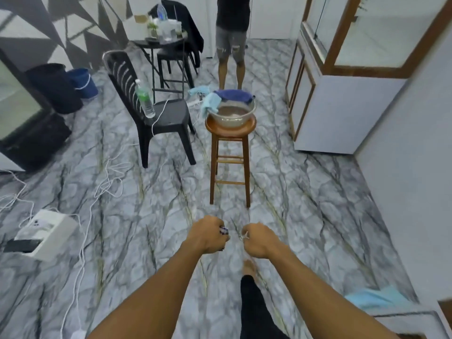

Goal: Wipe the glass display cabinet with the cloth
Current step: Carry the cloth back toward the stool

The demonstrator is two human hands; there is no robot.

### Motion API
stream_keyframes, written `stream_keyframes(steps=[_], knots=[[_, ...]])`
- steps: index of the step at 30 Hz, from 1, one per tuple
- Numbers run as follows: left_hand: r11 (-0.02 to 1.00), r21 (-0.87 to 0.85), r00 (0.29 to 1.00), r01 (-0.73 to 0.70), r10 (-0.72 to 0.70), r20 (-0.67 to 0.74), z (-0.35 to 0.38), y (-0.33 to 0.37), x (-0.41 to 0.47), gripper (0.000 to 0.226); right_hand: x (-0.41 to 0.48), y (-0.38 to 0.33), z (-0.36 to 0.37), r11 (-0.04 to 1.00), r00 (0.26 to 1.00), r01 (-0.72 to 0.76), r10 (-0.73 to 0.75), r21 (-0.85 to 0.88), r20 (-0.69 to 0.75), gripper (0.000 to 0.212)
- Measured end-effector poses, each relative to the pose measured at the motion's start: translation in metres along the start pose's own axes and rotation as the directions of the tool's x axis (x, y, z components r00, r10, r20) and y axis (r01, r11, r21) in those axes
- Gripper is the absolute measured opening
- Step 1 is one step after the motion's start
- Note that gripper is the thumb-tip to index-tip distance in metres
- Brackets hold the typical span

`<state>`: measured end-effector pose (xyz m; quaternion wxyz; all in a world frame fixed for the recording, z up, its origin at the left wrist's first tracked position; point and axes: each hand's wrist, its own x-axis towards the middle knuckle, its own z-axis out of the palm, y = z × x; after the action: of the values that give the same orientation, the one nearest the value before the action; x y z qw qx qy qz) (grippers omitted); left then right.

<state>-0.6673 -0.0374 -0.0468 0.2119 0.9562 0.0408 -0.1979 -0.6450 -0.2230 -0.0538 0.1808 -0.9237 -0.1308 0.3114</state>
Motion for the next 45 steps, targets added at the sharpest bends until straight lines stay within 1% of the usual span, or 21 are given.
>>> stream_keyframes(steps=[2,6,10,12,15,17,19,21,22,24,26,28,31,33,35,37,39,40,42,43,45], knots=[[1.000,0.001,1.000,0.012,-0.012,-0.024,-0.023,0.005,0.054,0.029,0.052,0.001,-0.040,1.000,1.000,0.024,-0.024,-0.011,-0.011,0.046],[1.000,-0.014,0.998,0.009,-0.010,-0.054,-0.073,0.024,0.146,0.035,0.138,-0.005,-0.113,0.998,0.998,0.061,-0.061,-0.015,-0.012,0.044],[0.998,-0.062,0.992,-0.018,0.010,-0.126,-0.115,0.036,0.232,0.025,0.216,-0.008,-0.172,0.997,0.997,0.078,-0.078,0.002,-0.026,0.042],[0.997,-0.068,0.987,-0.042,0.031,-0.159,-0.134,0.039,0.271,0.025,0.248,-0.011,-0.201,0.996,0.995,0.090,-0.089,0.020,-0.048,0.038],[0.995,-0.057,0.969,-0.086,0.070,-0.237,-0.162,0.044,0.329,0.021,0.298,-0.013,-0.243,0.989,0.991,0.098,-0.086,0.111,-0.106,0.024],[0.985,-0.085,0.947,-0.150,0.119,-0.298,-0.178,0.046,0.369,0.019,0.334,-0.012,-0.264,0.971,0.986,0.093,-0.060,0.219,-0.153,0.022],[0.972,-0.133,0.935,-0.194,0.142,-0.325,-0.192,0.049,0.406,0.034,0.367,-0.009,-0.284,0.918,0.973,0.092,0.000,0.385,-0.231,0.029],[0.960,-0.150,0.931,-0.236,0.179,-0.318,-0.204,0.052,0.439,0.047,0.394,-0.011,-0.304,0.793,0.957,0.093,0.095,0.603,-0.273,0.037],[0.953,-0.162,0.931,-0.254,0.196,-0.309,-0.208,0.054,0.454,0.053,0.407,-0.011,-0.310,0.723,0.952,0.098,0.133,0.684,-0.277,0.039],[0.939,-0.198,0.931,-0.282,0.219,-0.292,-0.215,0.056,0.478,0.060,0.428,-0.011,-0.319,0.636,0.936,0.100,0.201,0.765,-0.290,0.039],[0.930,-0.228,0.933,-0.288,0.219,-0.285,-0.219,0.056,0.496,0.066,0.445,-0.008,-0.324,0.610,0.919,0.085,0.257,0.788,-0.298,0.041],[0.942,-0.208,0.944,-0.264,0.208,-0.256,-0.216,0.051,0.510,0.073,0.454,-0.004,-0.325,0.642,0.914,0.041,0.285,0.766,-0.288,0.043],[0.974,-0.025,0.961,-0.223,0.215,-0.173,-0.206,0.042,0.525,0.076,0.462,0.002,-0.325,0.776,0.904,-0.043,0.298,0.629,-0.306,0.043],[0.979,0.045,0.971,-0.201,0.205,-0.126,-0.200,0.037,0.530,0.068,0.465,0.008,-0.321,0.855,0.916,-0.080,0.265,0.512,-0.300,0.039],[0.976,0.047,0.966,-0.212,0.216,-0.142,-0.199,0.034,0.531,0.054,0.463,0.010,-0.322,0.906,0.933,-0.102,0.230,0.411,-0.276,0.035],[0.974,0.005,0.956,-0.228,0.225,-0.191,-0.198,0.032,0.529,0.049,0.460,0.012,-0.326,0.948,0.936,-0.101,0.193,0.301,-0.293,0.038],[0.975,-0.015,0.951,-0.221,0.212,-0.227,-0.197,0.029,0.528,0.054,0.456,0.011,-0.329,0.978,0.933,-0.059,0.125,0.200,-0.336,0.046],[0.976,-0.004,0.950,-0.216,0.209,-0.230,-0.197,0.028,0.528,0.057,0.455,0.011,-0.329,0.984,0.935,-0.015,0.077,0.178,-0.345,0.049],[0.975,0.047,0.948,-0.217,0.222,-0.226,-0.198,0.028,0.530,0.055,0.457,0.009,-0.328,0.991,0.952,0.041,-0.001,0.125,-0.307,0.052],[0.974,0.071,0.951,-0.214,0.224,-0.211,-0.199,0.029,0.530,0.052,0.458,0.009,-0.327,0.994,0.961,0.033,-0.004,0.102,-0.275,0.051],[0.973,0.081,0.957,-0.215,0.226,-0.183,-0.201,0.032,0.530,0.050,0.461,0.008,-0.324,0.994,0.970,0.018,0.009,0.108,-0.243,0.049]])
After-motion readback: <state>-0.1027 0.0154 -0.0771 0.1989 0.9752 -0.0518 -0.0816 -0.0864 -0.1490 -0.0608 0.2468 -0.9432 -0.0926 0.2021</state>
